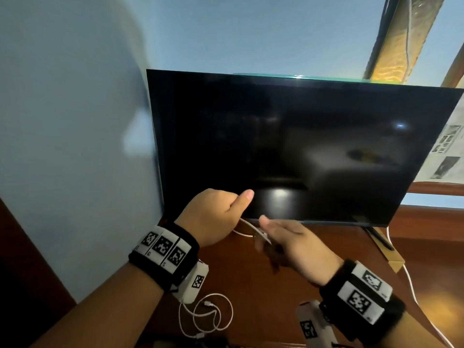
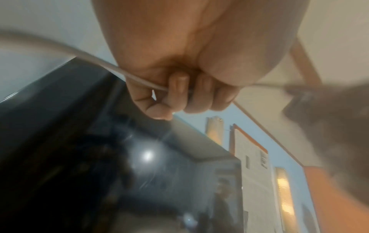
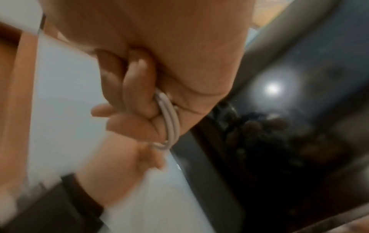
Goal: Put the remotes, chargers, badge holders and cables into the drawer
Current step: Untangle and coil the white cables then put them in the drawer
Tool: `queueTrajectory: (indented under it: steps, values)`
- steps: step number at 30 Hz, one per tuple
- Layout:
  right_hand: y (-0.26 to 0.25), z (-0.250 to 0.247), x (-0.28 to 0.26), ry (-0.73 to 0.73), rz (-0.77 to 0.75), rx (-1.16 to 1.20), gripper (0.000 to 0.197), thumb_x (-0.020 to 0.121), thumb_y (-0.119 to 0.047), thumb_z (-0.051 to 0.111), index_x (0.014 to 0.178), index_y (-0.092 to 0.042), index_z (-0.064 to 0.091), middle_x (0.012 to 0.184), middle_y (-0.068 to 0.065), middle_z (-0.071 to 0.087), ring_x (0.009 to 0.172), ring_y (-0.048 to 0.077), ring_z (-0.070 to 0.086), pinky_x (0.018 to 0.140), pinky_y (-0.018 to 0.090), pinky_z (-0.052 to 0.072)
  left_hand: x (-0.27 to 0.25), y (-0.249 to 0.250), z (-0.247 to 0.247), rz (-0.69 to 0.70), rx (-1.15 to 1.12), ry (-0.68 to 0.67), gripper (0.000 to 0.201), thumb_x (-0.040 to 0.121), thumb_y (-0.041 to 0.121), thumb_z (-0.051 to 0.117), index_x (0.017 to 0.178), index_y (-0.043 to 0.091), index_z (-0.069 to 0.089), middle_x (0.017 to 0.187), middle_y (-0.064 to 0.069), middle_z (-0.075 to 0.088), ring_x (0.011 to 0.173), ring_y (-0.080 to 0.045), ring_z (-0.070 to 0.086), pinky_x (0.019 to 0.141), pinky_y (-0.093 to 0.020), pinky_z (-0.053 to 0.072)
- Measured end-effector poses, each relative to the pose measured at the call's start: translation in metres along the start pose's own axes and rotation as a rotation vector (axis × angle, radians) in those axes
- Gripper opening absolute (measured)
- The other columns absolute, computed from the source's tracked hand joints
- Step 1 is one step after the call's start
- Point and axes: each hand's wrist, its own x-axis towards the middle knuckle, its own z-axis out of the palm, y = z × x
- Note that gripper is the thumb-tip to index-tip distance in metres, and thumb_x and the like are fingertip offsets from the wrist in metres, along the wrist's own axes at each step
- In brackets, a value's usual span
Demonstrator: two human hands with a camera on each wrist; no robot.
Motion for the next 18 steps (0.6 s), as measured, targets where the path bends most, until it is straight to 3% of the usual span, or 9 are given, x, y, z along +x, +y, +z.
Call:
queueTrajectory:
  steps: [2, 4, 7, 9, 10, 12, 14, 16, 18]
  values:
    - [-0.020, -0.003, -0.007, -0.069, -0.073, 0.215, 0.059, 0.105, -0.050, 0.041, 0.071, -0.006, 0.062, 0.046, 0.007, 0.033, 0.042, 0.023, 0.031, 0.052, 0.034, 0.038, 0.003, -0.013, 0.008, -0.085, -0.171, 0.005, 0.070, 0.105, 0.062, 0.036, 0.057, 0.011, 0.045, 0.049, 0.003, 0.042, 0.046, -0.013, 0.042, 0.055, -0.042, 0.039]
    - [-0.042, -0.005, -0.012, -0.112, -0.154, 0.468, 0.054, 0.106, -0.044, 0.040, 0.069, -0.008, 0.055, 0.043, 0.004, 0.030, 0.037, 0.019, 0.029, 0.051, 0.033, 0.043, 0.001, -0.023, 0.021, -0.178, -0.373, -0.006, 0.069, 0.102, 0.067, 0.034, 0.059, 0.013, 0.041, 0.053, 0.001, 0.036, 0.048, -0.020, 0.035, 0.056, -0.043, 0.036]
    - [-0.072, -0.014, -0.012, -0.029, -0.296, 0.800, 0.049, 0.109, -0.040, 0.034, 0.071, -0.014, 0.051, 0.047, 0.002, 0.045, 0.040, 0.018, 0.045, 0.066, 0.035, 0.057, -0.011, -0.025, 0.037, -0.270, -0.497, -0.057, 0.068, 0.100, 0.070, 0.031, 0.058, 0.019, 0.040, 0.058, -0.004, 0.034, 0.053, -0.026, 0.034, 0.057, -0.039, 0.037]
    - [-0.087, -0.026, -0.008, 0.112, -0.406, 0.937, 0.046, 0.110, -0.038, 0.033, 0.075, -0.014, 0.051, 0.072, 0.014, 0.071, 0.071, 0.026, 0.073, 0.089, 0.040, 0.059, -0.021, -0.020, 0.044, -0.269, -0.496, -0.140, 0.067, 0.101, 0.070, 0.030, 0.060, 0.020, 0.044, 0.060, -0.007, 0.037, 0.056, -0.028, 0.038, 0.056, -0.039, 0.040]
    - [-0.092, -0.033, -0.004, 0.183, -0.463, 0.929, 0.044, 0.111, -0.036, 0.032, 0.078, -0.014, 0.051, 0.092, 0.020, 0.076, 0.094, 0.029, 0.075, 0.098, 0.040, 0.055, -0.026, -0.017, 0.046, -0.259, -0.492, -0.197, 0.067, 0.101, 0.070, 0.031, 0.062, 0.019, 0.046, 0.061, -0.008, 0.037, 0.057, -0.028, 0.038, 0.058, -0.039, 0.041]
    - [-0.085, -0.048, 0.006, 0.431, -0.538, 0.576, 0.040, 0.112, -0.034, 0.033, 0.084, -0.014, 0.053, 0.118, 0.015, 0.074, 0.111, 0.019, 0.069, 0.104, 0.035, 0.045, -0.034, -0.007, 0.045, -0.225, -0.443, -0.316, 0.067, 0.101, 0.070, 0.030, 0.065, 0.018, 0.050, 0.062, -0.008, 0.036, 0.057, -0.025, 0.037, 0.062, -0.039, 0.040]
    - [-0.055, -0.064, 0.019, 0.678, -0.507, -0.053, 0.033, 0.111, -0.035, 0.038, 0.092, -0.015, 0.057, 0.121, 0.001, 0.073, 0.105, 0.010, 0.065, 0.099, 0.035, 0.046, -0.039, 0.005, 0.035, -0.169, -0.361, -0.382, 0.065, 0.104, 0.067, 0.029, 0.065, 0.020, 0.052, 0.059, -0.004, 0.039, 0.055, -0.021, 0.040, 0.062, -0.036, 0.041]
    - [-0.014, -0.072, 0.029, 0.617, -0.391, -0.513, 0.028, 0.108, -0.040, 0.039, 0.097, -0.018, 0.053, 0.109, 0.003, 0.070, 0.100, 0.016, 0.069, 0.092, 0.041, 0.053, -0.039, 0.018, 0.017, -0.100, -0.291, -0.365, 0.064, 0.104, 0.064, 0.030, 0.065, 0.020, 0.055, 0.055, 0.005, 0.041, 0.051, -0.011, 0.042, 0.060, -0.026, 0.041]
    - [0.024, -0.069, 0.032, 0.425, -0.176, -0.730, 0.031, 0.105, -0.049, 0.037, 0.091, -0.024, 0.047, 0.085, 0.003, 0.067, 0.078, 0.022, 0.071, 0.075, 0.039, 0.055, -0.034, 0.026, -0.003, -0.043, -0.195, -0.265, 0.064, 0.105, 0.060, 0.033, 0.068, 0.015, 0.060, 0.049, 0.008, 0.043, 0.047, -0.004, 0.043, 0.057, -0.021, 0.037]
